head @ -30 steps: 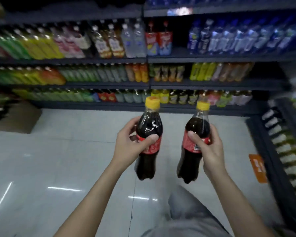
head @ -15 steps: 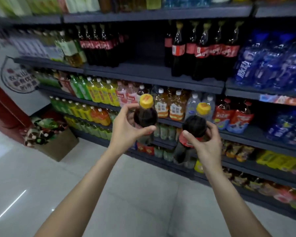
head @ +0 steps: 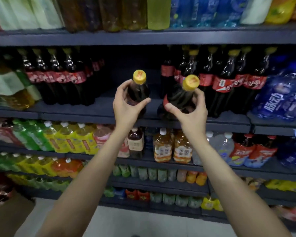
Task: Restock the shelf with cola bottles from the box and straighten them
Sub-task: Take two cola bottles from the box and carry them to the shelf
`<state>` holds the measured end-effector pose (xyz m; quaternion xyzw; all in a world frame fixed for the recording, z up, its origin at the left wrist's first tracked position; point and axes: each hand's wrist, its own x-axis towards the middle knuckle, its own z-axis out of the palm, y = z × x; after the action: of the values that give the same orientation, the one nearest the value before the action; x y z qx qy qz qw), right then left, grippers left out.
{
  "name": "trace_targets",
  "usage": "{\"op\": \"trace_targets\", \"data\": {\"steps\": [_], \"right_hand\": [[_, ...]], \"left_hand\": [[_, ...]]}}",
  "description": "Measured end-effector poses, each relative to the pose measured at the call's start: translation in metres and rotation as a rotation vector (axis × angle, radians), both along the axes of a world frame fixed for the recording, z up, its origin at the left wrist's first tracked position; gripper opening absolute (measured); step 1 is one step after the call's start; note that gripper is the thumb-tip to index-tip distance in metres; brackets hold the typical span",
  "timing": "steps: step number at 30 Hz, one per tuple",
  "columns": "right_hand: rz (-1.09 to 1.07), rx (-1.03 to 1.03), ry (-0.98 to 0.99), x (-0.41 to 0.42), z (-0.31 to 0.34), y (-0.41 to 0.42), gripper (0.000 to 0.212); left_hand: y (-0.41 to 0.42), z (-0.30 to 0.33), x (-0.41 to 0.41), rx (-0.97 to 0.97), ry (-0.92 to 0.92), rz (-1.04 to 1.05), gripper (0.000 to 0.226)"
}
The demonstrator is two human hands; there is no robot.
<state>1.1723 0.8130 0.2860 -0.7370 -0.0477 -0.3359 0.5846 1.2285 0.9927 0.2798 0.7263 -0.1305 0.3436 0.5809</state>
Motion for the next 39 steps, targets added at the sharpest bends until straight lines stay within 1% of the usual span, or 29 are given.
{"op": "trace_targets", "data": {"steps": [4, 7, 11, 15, 17, 21, 24, 26, 28, 31, 34, 35, 39], "right_hand": [[-0.162, -0.002, -0.040, 0.067, -0.003, 0.045, 0.059], [-0.296, -0.035, -0.010, 0.105, -0.002, 0.065, 0.066], [-0.528, -0.164, 0.024, 0.147, 0.003, 0.070, 0.077], [-0.653, -0.263, 0.097, 0.176, 0.010, 0.074, 0.083], [-0.670, -0.313, 0.143, 0.188, 0.008, 0.076, 0.085], [-0.557, -0.384, 0.199, 0.191, -0.028, 0.083, 0.101], [-0.587, -0.361, 0.242, 0.186, -0.056, 0.090, 0.098], [-0.647, -0.335, 0.214, 0.189, -0.057, 0.090, 0.095], [-0.689, -0.317, 0.211, 0.194, -0.053, 0.087, 0.095], [-0.711, -0.305, 0.244, 0.197, -0.048, 0.083, 0.096], [-0.713, -0.328, 0.266, 0.194, -0.049, 0.086, 0.097], [-0.717, -0.344, 0.274, 0.193, -0.049, 0.087, 0.097], [-0.755, -0.378, 0.298, 0.193, -0.048, 0.086, 0.100]], "left_hand": [[0.024, -0.004, 0.081, 0.104, -0.028, -0.107, 0.068], [0.029, -0.002, 0.127, 0.101, -0.061, -0.146, 0.070], [0.021, 0.006, 0.185, 0.082, -0.028, -0.134, 0.075], [0.002, 0.010, 0.233, 0.054, -0.020, -0.174, 0.073], [-0.006, 0.010, 0.250, 0.079, -0.035, -0.169, 0.071], [-0.018, 0.007, 0.274, 0.109, -0.122, -0.198, 0.070], [-0.021, 0.015, 0.290, 0.155, -0.071, -0.188, 0.072], [-0.024, 0.020, 0.297, 0.193, -0.020, -0.165, 0.072], [-0.027, 0.019, 0.299, 0.205, -0.032, -0.195, 0.073], [-0.024, 0.001, 0.297, 0.289, -0.059, -0.336, 0.086], [-0.016, -0.024, 0.293, 0.448, 0.011, -0.339, 0.104], [-0.014, -0.028, 0.292, 0.461, 0.037, -0.325, 0.106], [-0.017, -0.025, 0.292, 0.402, 0.085, -0.336, 0.103]]}}
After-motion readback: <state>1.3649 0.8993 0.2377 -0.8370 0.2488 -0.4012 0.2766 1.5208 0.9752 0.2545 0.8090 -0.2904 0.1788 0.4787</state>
